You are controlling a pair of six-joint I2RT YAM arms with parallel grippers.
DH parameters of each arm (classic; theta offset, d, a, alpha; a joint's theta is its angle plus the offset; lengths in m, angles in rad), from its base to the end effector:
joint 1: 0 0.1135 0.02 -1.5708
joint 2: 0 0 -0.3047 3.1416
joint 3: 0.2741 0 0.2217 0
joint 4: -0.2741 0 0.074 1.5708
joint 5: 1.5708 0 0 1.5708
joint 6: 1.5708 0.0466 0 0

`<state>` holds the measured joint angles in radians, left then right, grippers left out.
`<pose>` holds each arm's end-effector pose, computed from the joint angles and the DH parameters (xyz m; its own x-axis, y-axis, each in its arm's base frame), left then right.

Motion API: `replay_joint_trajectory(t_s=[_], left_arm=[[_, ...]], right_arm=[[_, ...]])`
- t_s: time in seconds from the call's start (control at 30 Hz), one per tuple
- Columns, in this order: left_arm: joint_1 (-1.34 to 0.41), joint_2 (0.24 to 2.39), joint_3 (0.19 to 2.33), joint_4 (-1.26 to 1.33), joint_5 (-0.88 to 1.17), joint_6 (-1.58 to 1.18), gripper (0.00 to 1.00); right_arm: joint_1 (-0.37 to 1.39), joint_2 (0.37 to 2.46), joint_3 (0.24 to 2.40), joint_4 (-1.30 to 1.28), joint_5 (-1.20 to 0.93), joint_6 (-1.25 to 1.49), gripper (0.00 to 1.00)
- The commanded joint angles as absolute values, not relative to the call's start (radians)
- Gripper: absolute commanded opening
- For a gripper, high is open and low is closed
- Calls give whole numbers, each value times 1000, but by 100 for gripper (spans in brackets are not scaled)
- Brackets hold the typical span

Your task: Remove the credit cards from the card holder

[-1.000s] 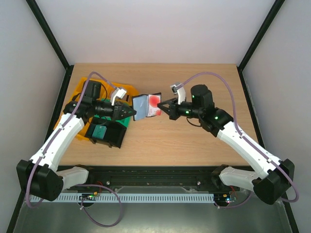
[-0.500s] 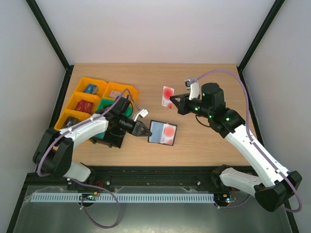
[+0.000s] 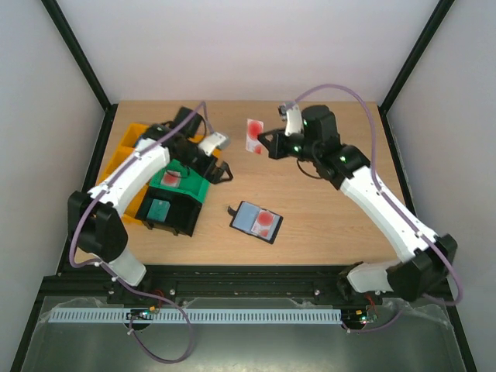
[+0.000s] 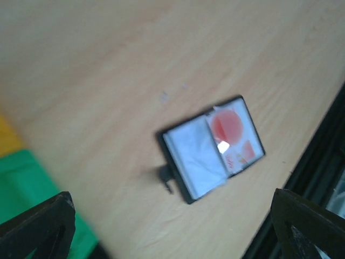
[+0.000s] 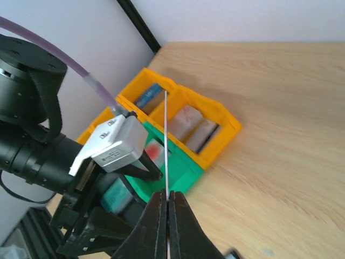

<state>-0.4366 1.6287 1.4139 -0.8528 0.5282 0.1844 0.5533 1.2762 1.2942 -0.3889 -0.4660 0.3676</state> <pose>0.2746 -0.1541 0.3307 -0.6731 0.4888 -0.5550 0.7211 0.6005 -0.3456 0.2031 0.1500 0.4270 -0.5845 0.0163 -0.8112 -0.6598 0.5724 0.4869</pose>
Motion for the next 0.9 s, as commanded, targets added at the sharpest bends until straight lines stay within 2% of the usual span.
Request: replay_joint_trajectory(t_s=[0.0,0.17,0.27,0.37,0.5,0.63,0.77,0.87], left_arm=[[-339,1648,1644,-1091,460,340,99],[-153,1730,1857,-1217,451,362,99],[14,1739,1833,-1287,346,320,99],[209,1667,1711,-1294,255,302,99],[384,1579,1583,-1271,54,259,99],[527,1488,1459,-1204,9,186,99],[589,1448,1347,-1158,-124,157,99],[600,1440,1328,-1144,-92,152,99]], right_arm=[[548,1414,1532,-329,-585,415,2],[535,1613,1730,-132,-789,707,2],[535,1735,1830,-37,-826,872,2],[537,1818,1897,22,-823,1018,2],[591,1848,1798,70,-761,1084,2],[728,1903,1669,205,-664,1187,2],[794,1985,1588,341,-646,1314,2],[845,2070,1608,300,-636,1311,2]])
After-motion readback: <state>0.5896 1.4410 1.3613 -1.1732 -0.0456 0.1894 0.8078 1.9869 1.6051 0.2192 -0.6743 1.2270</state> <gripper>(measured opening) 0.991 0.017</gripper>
